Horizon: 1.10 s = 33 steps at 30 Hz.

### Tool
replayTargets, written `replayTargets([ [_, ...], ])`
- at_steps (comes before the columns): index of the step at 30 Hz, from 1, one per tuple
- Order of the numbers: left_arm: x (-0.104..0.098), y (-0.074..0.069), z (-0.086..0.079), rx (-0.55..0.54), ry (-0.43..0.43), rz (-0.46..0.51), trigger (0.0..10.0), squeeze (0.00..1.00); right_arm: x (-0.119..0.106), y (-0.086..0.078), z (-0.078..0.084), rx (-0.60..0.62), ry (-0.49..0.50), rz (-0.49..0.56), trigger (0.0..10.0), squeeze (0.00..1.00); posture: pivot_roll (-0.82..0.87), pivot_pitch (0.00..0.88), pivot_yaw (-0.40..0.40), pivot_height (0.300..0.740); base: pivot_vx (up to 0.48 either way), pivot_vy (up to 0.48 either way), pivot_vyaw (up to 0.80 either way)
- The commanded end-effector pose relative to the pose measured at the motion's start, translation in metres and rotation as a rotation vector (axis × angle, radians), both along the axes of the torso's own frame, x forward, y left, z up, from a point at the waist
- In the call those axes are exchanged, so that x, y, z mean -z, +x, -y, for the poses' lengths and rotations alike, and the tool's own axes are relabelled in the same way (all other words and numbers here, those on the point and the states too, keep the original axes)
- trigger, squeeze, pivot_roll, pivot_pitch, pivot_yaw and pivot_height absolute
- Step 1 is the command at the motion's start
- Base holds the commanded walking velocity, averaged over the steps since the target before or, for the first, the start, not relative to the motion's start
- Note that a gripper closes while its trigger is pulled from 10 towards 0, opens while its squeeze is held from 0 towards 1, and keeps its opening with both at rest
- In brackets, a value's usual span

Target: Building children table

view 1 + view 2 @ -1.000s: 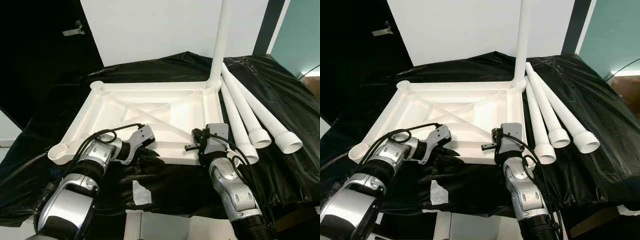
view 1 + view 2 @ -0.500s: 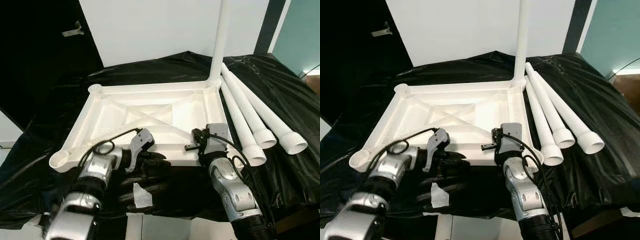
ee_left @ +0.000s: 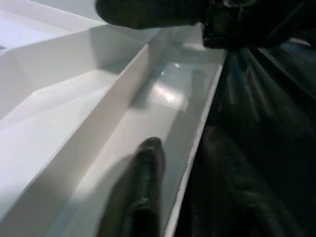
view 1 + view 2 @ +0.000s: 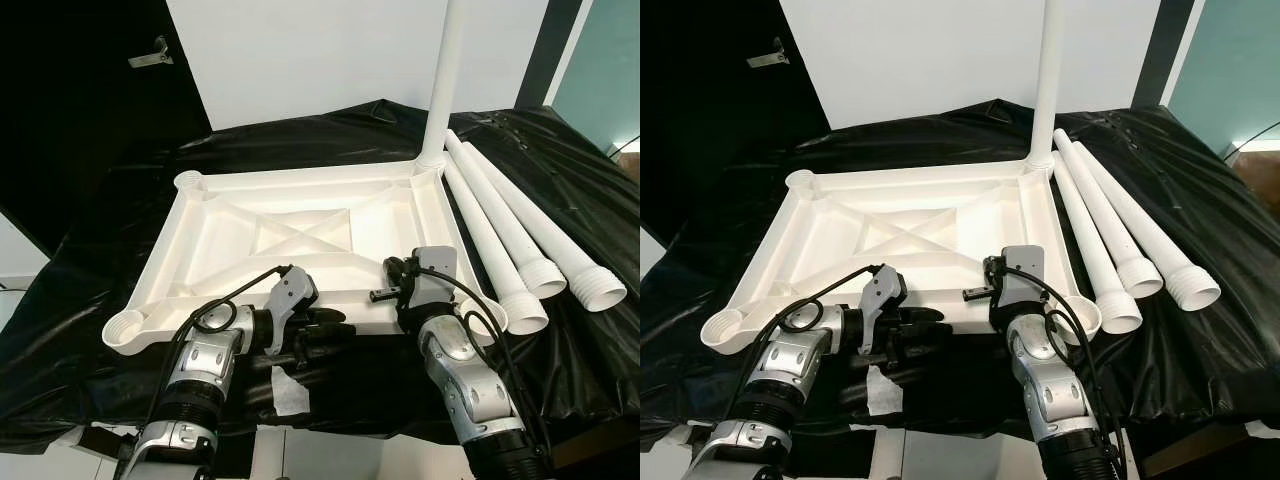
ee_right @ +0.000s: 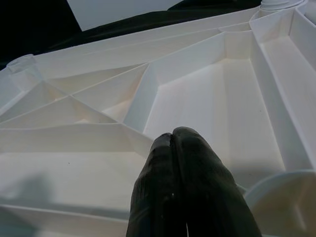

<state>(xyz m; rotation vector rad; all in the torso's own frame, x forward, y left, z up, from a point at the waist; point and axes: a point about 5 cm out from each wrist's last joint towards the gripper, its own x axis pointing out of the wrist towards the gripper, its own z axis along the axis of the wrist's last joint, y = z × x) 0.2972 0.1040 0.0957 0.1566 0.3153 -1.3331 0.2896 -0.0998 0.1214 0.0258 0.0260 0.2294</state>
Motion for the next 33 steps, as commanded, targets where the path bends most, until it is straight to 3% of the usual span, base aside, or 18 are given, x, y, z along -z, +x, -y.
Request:
replayTargets([
  [1, 0.027, 0.014, -0.016, -0.582, 0.141, 0.061, 10.0, 1.00, 0.004, -0.001, -0.001, -0.005, 0.008, -0.023, 10.0, 0.00, -0.13, 0.025, 0.064, 0.740, 0.000, 0.000, 0.00],
  [4, 0.023, 0.012, -0.014, -0.537, 0.153, 0.125, 10.0, 1.00, 0.004, -0.001, -0.001, -0.004, 0.008, -0.023, 10.0, 0.00, -0.13, 0.027, 0.063, 0.740, 0.000, 0.000, 0.00],
  [5, 0.021, 0.010, -0.013, -0.521, 0.138, 0.138, 10.0, 0.00, 0.004, -0.001, -0.001, -0.004, 0.008, -0.023, 10.0, 0.00, -0.13, 0.027, 0.063, 0.740, 0.000, 0.000, 0.00],
  [7, 0.016, 0.007, -0.011, -0.481, 0.101, 0.161, 10.0, 0.00, 0.004, -0.001, -0.001, -0.006, 0.008, -0.023, 10.0, 0.00, -0.13, 0.027, 0.063, 0.740, 0.000, 0.000, 0.00],
  [9, 0.009, -0.003, -0.012, -0.358, 0.014, 0.135, 10.0, 0.00, 0.004, -0.001, -0.001, -0.004, 0.008, -0.021, 10.0, 0.00, -0.13, 0.028, 0.064, 0.740, 0.000, 0.000, 0.00],
  [10, 0.009, -0.003, -0.012, -0.358, 0.014, 0.135, 10.0, 0.00, 0.004, -0.001, -0.001, -0.004, 0.008, -0.021, 10.0, 0.00, -0.13, 0.028, 0.064, 0.740, 0.000, 0.000, 0.00],
  [14, -0.011, -0.021, -0.032, -0.151, -0.114, 0.119, 10.0, 0.00, 0.004, -0.002, 0.000, -0.002, 0.008, -0.023, 10.0, 0.00, -0.12, 0.029, 0.062, 0.740, 0.000, 0.000, 0.00],
  [17, -0.018, -0.026, -0.038, -0.086, -0.138, 0.114, 10.0, 0.00, 0.004, -0.002, -0.001, -0.005, 0.008, -0.023, 10.0, 0.00, -0.12, 0.029, 0.061, 0.740, 0.000, 0.000, 0.00],
  [20, -0.022, -0.027, -0.040, -0.071, -0.152, 0.125, 10.0, 0.00, 0.003, -0.001, -0.002, -0.007, 0.008, -0.018, 10.0, 0.00, -0.12, 0.029, 0.061, 0.740, 0.000, 0.000, 0.00],
  [21, -0.031, -0.027, -0.040, -0.060, -0.205, 0.132, 10.0, 0.00, 0.001, -0.001, -0.002, -0.005, 0.011, -0.010, 10.0, 0.00, -0.12, 0.027, 0.061, 0.740, 0.000, 0.000, 0.00],
  [27, -0.049, -0.026, -0.038, -0.046, -0.297, 0.153, 10.0, 0.00, -0.002, 0.000, 0.002, 0.011, 0.016, 0.001, 10.0, 0.00, -0.14, 0.021, 0.064, 0.740, 0.000, 0.000, 0.00],
  [32, -0.059, -0.014, -0.033, -0.114, -0.352, 0.171, 10.0, 0.00, -0.015, 0.000, 0.007, 0.056, 0.018, 0.047, 10.0, 0.00, -0.14, 0.021, 0.064, 0.740, 0.000, 0.000, 0.00],
  [33, -0.060, -0.007, -0.029, -0.171, -0.365, 0.185, 10.0, 0.00, -0.021, 0.002, 0.014, 0.112, 0.011, 0.067, 10.0, 0.00, -0.14, 0.024, 0.063, 0.740, 0.000, 0.000, 0.00],
])
